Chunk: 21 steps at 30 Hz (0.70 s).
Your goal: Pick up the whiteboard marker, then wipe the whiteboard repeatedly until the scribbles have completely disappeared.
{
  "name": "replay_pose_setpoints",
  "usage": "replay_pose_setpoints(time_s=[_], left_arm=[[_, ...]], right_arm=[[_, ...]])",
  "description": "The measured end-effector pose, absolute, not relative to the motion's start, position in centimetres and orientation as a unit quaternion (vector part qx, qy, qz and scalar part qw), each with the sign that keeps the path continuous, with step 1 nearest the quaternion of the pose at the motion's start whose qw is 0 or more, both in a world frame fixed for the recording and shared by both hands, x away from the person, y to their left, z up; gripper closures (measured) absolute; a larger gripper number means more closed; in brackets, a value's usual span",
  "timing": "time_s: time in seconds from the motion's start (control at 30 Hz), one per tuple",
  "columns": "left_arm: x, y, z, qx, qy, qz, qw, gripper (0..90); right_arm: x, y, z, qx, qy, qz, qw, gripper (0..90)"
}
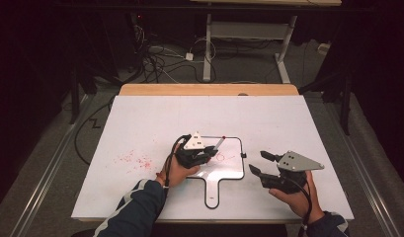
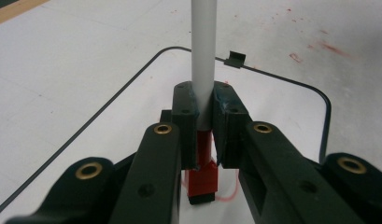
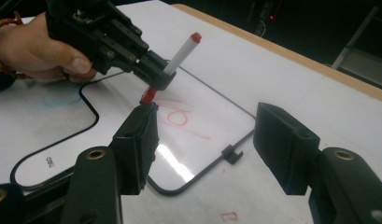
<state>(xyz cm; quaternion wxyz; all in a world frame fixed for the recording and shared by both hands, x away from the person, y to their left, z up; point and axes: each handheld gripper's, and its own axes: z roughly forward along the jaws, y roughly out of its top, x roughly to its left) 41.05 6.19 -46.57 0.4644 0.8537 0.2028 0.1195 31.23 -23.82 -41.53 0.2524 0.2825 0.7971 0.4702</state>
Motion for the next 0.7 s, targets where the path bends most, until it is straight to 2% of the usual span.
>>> replay_pose_setpoints(time_s=[0.37,0.47,0.7], left_arm=[[43.7,5.9,-46.6,0.845,0.226,0.114,0.472,79.0],[43.5,6.0,-46.8,0.843,0.239,0.1,0.472,79.0],[41.4,5.0,-47.0,0.852,0.207,0.08,0.474,79.0]], right_arm=[[31.6,-23.5,-42.3,0.281,0.804,0.464,0.243,40.4],[31.7,-23.1,-42.5,0.277,0.808,0.462,0.239,40.4],[31.7,-22.9,-42.9,0.27,0.815,0.457,0.233,40.1]])
